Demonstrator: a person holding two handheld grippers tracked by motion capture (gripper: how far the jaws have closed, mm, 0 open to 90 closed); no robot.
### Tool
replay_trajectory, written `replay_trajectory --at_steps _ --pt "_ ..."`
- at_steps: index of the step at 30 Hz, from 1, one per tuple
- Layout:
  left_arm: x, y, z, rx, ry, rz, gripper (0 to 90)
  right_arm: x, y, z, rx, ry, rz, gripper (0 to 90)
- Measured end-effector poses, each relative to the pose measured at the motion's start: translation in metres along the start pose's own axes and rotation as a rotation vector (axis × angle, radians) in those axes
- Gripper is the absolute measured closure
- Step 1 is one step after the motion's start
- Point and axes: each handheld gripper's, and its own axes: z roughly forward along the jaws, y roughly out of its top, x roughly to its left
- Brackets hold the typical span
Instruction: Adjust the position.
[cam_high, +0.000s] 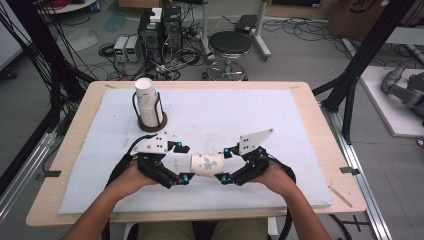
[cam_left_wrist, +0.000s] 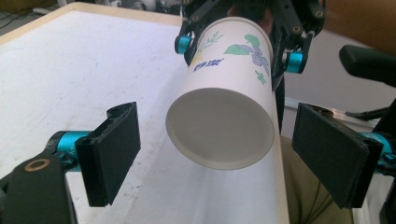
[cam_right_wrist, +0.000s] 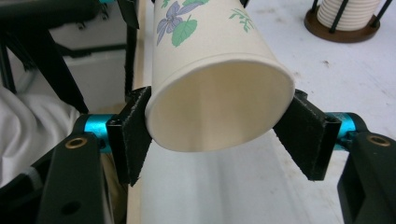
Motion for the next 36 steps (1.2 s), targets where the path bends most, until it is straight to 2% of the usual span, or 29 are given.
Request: replay_trajectory --at_steps 4,12,24,32,36 --pt "-0.001 0.003 0.002 0.030 -0.007 0.019 15.8 -0.001 0.010 0.000 0.079 -0.019 -0.026 31.2" --pt "-0.002 0.010 0.003 0.088 -0.005 0.056 16.0 0.001 0.029 0.003 0.199 -0.031 -0.093 31.2" --pt "-0.002 0.014 0.007 0.166 -0.010 0.074 16.5 0.007 0.055 0.010 0.355 -0.038 -0.164 31.2" --pt "-0.003 0.016 0.014 0.226 -0.016 0.090 17.2 0.011 0.072 0.022 0.469 -0.036 -0.219 31.2" --pt "-0.004 0.016 0.017 0.256 -0.019 0.099 17.7 0.012 0.076 0.027 0.500 -0.030 -0.232 31.2"
